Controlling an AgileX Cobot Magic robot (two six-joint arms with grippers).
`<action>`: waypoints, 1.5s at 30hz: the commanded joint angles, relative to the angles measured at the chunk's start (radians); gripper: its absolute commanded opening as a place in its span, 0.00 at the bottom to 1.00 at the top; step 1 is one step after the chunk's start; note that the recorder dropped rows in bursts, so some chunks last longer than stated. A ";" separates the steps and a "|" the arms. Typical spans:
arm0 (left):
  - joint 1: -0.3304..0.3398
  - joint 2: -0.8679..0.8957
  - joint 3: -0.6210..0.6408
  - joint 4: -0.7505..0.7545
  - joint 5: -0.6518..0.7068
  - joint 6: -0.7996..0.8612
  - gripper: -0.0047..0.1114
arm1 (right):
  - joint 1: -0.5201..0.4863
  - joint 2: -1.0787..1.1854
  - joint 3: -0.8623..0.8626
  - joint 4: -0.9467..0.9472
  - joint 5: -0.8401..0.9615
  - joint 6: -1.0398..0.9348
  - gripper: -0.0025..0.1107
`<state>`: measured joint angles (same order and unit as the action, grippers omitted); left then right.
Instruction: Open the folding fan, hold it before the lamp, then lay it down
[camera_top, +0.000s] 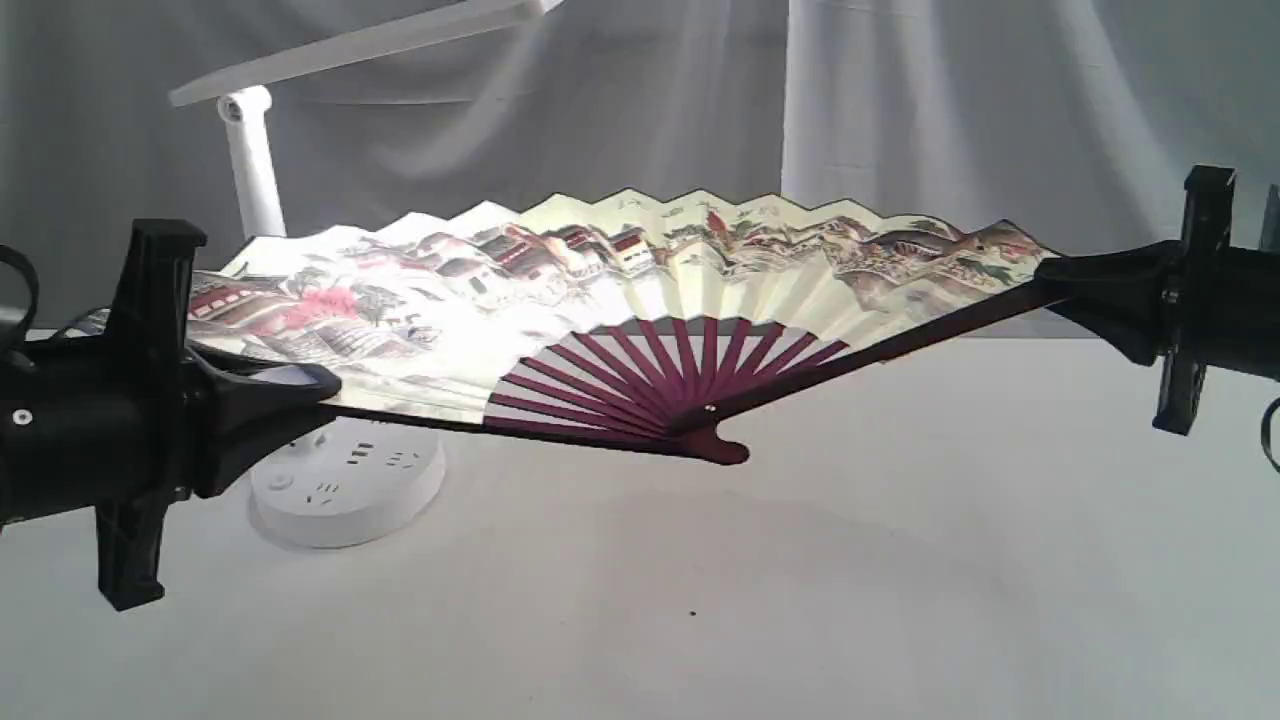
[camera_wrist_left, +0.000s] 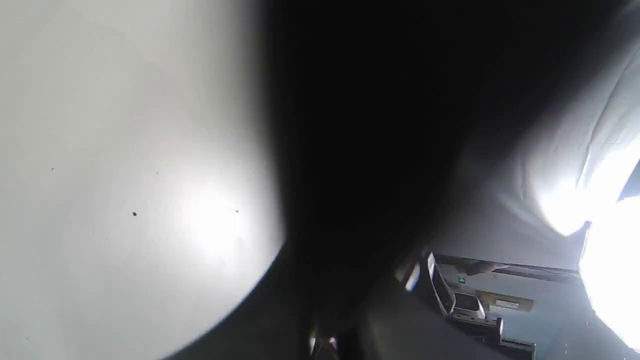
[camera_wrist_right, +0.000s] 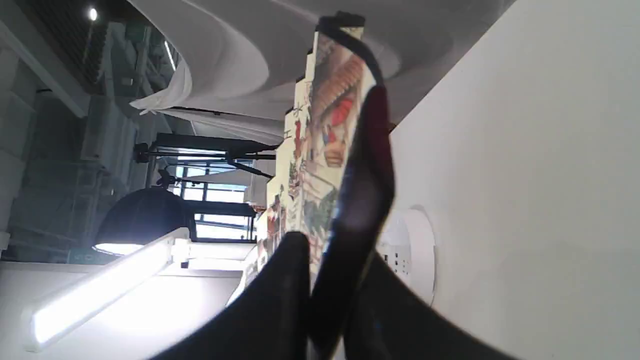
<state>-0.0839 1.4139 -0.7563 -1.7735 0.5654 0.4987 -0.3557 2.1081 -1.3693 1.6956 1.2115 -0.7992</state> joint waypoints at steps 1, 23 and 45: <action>0.015 -0.015 0.007 0.029 -0.135 0.001 0.04 | -0.023 -0.009 -0.064 0.049 -0.098 -0.028 0.02; 0.015 -0.017 -0.121 0.029 -0.204 -0.057 0.04 | 0.081 -0.009 -0.168 0.049 -0.157 0.023 0.02; 0.015 -0.019 -0.121 0.029 -0.157 -0.079 0.04 | 0.057 -0.009 -0.168 0.049 -0.156 0.026 0.02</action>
<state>-0.0820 1.4029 -0.8703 -1.7479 0.4565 0.4219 -0.2720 2.1081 -1.5285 1.7511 1.1165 -0.7294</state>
